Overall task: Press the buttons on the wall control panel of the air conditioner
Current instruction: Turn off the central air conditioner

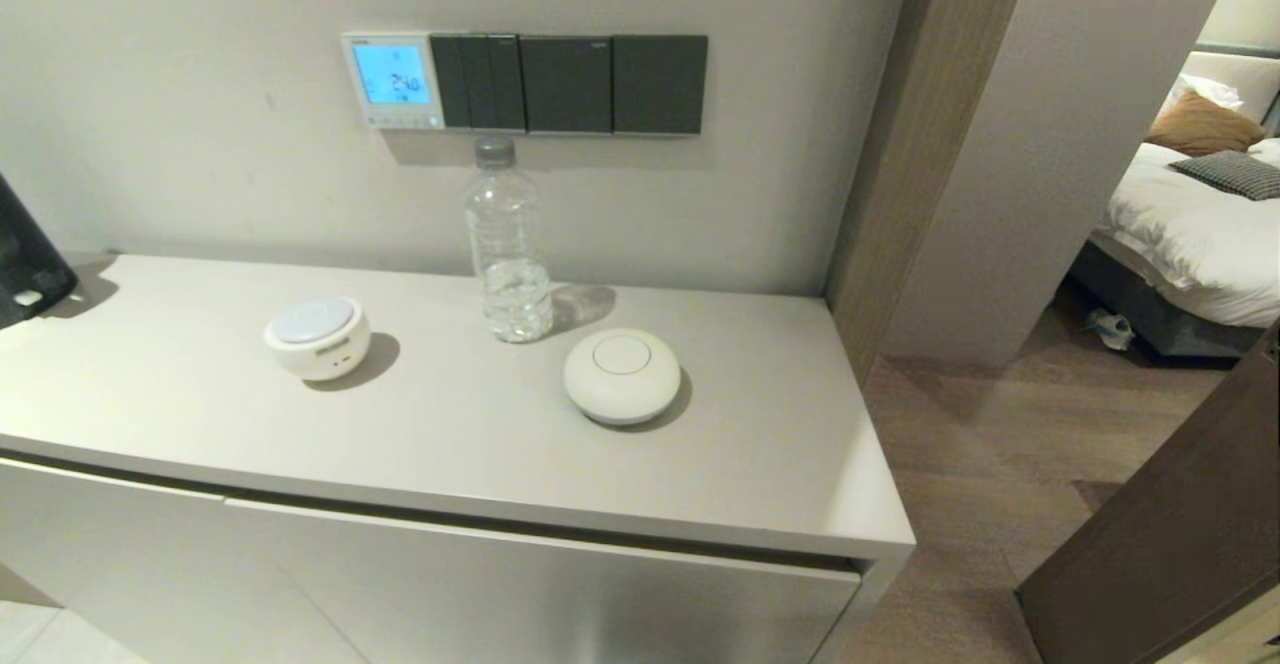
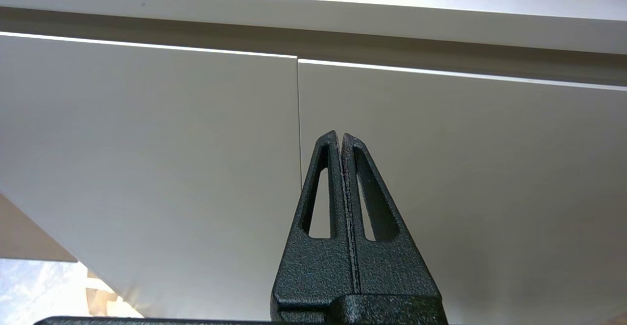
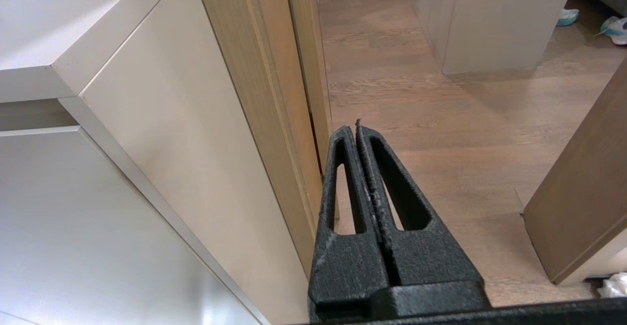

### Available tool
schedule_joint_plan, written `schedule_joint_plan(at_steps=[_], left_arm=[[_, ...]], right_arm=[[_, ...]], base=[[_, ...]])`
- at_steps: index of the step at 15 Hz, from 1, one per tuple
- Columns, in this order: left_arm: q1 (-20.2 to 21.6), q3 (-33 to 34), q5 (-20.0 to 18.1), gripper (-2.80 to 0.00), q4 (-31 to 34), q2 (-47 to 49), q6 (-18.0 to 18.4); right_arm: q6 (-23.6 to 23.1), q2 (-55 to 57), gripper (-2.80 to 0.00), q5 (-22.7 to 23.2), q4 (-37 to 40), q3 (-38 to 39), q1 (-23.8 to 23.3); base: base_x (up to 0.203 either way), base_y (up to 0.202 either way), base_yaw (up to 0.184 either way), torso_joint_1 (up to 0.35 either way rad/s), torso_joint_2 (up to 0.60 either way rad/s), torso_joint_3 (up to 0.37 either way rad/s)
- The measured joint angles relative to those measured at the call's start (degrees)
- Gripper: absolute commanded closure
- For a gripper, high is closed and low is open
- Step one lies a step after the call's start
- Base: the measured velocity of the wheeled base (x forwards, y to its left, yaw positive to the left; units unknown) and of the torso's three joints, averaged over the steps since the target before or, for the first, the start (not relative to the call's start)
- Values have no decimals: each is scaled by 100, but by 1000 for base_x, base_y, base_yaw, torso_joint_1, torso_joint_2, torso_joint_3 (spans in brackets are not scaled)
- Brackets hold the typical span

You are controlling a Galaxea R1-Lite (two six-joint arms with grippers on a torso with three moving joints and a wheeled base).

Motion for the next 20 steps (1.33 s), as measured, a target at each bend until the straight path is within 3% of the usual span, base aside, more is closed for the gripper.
schedule_joint_plan(at_steps=[20], left_arm=[[0,0,0,0,2,5,0]], right_arm=[[0,0,0,-2,0,0,0]], base=[[0,0,0,0,0,0]])
